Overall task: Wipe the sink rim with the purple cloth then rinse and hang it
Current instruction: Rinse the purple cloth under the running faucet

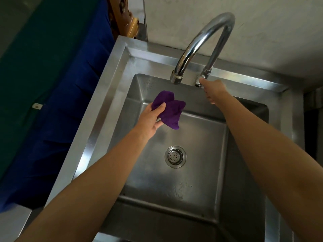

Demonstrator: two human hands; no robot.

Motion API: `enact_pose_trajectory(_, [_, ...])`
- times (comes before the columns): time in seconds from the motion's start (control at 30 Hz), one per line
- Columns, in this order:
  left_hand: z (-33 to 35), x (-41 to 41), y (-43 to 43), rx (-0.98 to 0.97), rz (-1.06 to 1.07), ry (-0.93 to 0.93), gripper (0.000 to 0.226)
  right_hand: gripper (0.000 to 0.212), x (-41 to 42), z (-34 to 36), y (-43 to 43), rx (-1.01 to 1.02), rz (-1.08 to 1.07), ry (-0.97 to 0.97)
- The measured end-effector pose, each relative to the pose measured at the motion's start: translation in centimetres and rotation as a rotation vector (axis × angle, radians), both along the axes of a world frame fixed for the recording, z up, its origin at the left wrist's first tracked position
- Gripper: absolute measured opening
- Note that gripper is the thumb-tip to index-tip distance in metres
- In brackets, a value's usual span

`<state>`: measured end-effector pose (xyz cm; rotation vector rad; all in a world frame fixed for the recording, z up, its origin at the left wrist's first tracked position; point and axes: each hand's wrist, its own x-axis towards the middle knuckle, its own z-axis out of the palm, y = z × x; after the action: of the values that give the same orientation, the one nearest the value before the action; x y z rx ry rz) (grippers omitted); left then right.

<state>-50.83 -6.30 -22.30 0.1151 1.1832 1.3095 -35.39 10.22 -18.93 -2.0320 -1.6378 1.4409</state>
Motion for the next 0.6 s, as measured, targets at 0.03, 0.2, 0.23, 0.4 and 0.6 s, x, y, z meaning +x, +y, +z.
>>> enact_pose_trajectory(0.03, [-0.08, 0.03, 0.06, 0.003, -0.001, 0.004, 0.021, 0.039, -0.1, -0.03, 0.06, 0.016, 0.005, -0.017])
enact_pose_trajectory(0.2, [-0.22, 0.3, 0.38, -0.004, 0.027, -0.011, 0.02, 0.037, -0.49, 0.13, 0.36, 0.055, 0.025, -0.089])
enact_pose_trajectory(0.23, [-0.2, 0.38, 0.46, -0.003, 0.031, -0.019, 0.019, 0.037, -0.56, 0.16, 0.41, 0.053, 0.021, -0.096])
enact_pose_trajectory(0.4, [-0.36, 0.42, 0.67, -0.007, 0.043, -0.025, 0.019, 0.038, -0.7, 0.12, 0.42, 0.034, -0.01, -0.074])
enact_pose_trajectory(0.6, [-0.44, 0.56, 0.96, -0.008, 0.054, -0.03, 0.014, 0.036, -0.8, 0.23, 0.43, 0.014, -0.039, -0.038])
